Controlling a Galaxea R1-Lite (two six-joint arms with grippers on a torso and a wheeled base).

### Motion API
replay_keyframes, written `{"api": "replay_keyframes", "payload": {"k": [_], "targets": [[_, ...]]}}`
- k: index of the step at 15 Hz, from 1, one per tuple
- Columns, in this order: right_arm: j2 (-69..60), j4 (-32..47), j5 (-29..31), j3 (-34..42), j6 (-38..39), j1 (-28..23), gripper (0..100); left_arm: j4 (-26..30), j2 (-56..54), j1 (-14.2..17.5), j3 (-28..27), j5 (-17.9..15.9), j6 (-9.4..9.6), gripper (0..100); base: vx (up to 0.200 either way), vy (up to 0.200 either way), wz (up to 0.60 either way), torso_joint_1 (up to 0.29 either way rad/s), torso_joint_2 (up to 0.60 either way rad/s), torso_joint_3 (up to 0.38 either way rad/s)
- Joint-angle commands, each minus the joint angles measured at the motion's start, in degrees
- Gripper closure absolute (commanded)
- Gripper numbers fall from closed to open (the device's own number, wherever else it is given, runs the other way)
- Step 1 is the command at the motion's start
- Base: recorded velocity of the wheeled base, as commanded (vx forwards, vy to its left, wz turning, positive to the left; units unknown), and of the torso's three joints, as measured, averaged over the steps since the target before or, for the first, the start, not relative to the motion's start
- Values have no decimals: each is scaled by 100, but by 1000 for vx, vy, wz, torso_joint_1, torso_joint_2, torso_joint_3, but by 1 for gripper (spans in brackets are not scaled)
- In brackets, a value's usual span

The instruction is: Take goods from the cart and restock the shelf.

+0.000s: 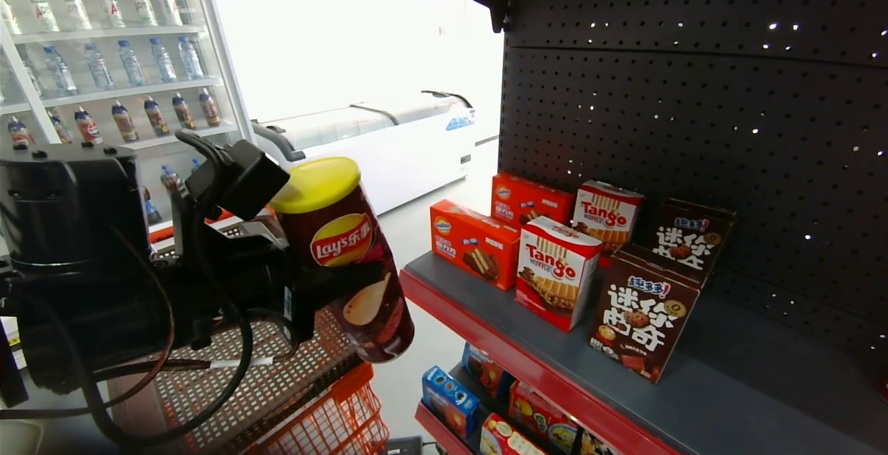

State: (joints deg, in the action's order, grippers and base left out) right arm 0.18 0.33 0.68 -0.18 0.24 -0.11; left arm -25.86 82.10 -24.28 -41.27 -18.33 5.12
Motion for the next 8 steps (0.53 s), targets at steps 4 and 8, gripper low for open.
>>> {"api": "replay_keyframes", "payload": {"k": [4, 8], "targets": [[-1, 2, -7, 1, -7, 2, 0, 415, -124, -621, -13, -74, 68, 100, 0, 0, 0, 0, 0, 0], [-1, 2, -7, 1, -16, 2, 0, 608, -239, -701, 48, -91, 68, 100, 0, 0, 0, 0, 0, 0]]}}
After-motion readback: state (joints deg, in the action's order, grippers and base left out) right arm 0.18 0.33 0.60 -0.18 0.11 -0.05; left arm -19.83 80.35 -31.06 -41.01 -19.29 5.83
